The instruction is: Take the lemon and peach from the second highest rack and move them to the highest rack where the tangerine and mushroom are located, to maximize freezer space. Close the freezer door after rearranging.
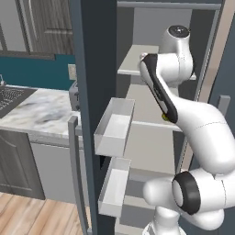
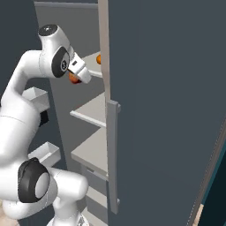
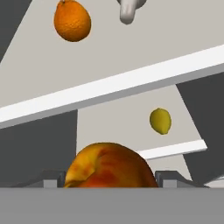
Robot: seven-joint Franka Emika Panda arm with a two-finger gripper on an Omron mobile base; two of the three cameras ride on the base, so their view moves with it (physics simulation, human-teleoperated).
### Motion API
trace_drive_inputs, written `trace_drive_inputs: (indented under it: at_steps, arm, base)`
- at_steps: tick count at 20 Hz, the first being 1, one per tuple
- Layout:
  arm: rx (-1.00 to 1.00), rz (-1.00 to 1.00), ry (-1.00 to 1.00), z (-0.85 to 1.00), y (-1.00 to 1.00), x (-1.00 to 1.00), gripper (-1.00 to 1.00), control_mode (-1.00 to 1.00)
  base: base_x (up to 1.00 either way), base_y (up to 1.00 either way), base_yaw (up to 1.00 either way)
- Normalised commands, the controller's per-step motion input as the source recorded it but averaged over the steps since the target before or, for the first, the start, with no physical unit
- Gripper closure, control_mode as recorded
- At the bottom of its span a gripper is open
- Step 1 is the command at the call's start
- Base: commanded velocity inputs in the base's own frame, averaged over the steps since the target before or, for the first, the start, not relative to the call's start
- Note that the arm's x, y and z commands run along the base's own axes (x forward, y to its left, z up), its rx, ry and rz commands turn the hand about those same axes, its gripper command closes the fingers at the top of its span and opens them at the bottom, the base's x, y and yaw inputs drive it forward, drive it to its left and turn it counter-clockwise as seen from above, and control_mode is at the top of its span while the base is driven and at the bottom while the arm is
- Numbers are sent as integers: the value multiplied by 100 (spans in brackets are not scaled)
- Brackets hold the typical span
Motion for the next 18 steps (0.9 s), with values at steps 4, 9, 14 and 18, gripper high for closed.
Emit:
trace_drive_inputs:
  at_steps: [4,9,14,18]
  arm:
    - [0,0,-20,21,0,-3,100,-100]
    - [0,0,-33,14,0,0,100,-100]
    - [0,0,-24,15,0,2,100,-100]
    - [0,0,1,42,0,20,100,-100]
  base:
    - [0,0,0]
    - [0,0,0]
    - [0,0,0]
    - [0,0,0]
